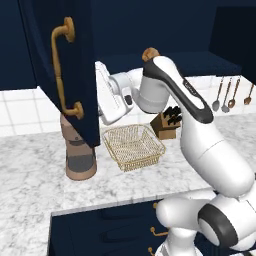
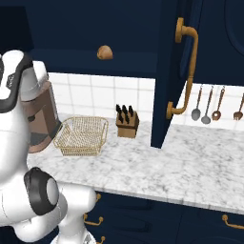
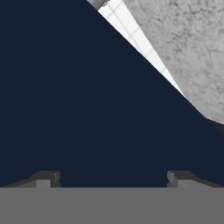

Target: Open the cabinet, pick up the bread from the cabinet and place it in the basket. Then move the basket to the dining counter.

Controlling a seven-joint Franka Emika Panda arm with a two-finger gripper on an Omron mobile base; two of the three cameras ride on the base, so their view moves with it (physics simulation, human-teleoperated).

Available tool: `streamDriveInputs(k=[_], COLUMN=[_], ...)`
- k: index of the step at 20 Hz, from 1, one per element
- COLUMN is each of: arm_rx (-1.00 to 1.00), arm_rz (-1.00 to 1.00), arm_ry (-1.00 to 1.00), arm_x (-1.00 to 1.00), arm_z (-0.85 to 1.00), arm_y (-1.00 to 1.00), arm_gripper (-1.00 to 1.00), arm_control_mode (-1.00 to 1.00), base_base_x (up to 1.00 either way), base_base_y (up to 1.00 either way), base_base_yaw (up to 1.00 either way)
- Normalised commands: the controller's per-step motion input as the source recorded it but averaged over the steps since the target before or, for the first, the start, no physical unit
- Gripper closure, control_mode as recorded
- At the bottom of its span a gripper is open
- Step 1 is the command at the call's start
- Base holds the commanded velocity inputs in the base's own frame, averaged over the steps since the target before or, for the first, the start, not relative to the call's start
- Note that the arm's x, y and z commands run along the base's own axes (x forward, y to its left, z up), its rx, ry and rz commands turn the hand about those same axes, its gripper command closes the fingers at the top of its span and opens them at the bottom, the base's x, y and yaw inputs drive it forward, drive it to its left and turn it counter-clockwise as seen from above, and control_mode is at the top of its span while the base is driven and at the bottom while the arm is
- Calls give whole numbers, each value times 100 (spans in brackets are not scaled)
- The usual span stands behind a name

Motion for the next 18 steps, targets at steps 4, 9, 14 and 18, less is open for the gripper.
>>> streamDriveInputs(k=[4,9,14,18], arm_rx=[-2,-8,-12,-17], arm_rz=[0,-5,-25,-24], arm_ry=[0,0,3,-1], arm_x=[0,2,9,1], arm_z=[0,0,-27,-46], arm_y=[100,72,-49,-100], arm_gripper=[-100,-100,-100,-100], arm_control_mode=[-100,-100,-100,-100], base_base_x=[0,0,0,0], base_base_y=[0,0,0,0], base_base_yaw=[0,0,0,0])
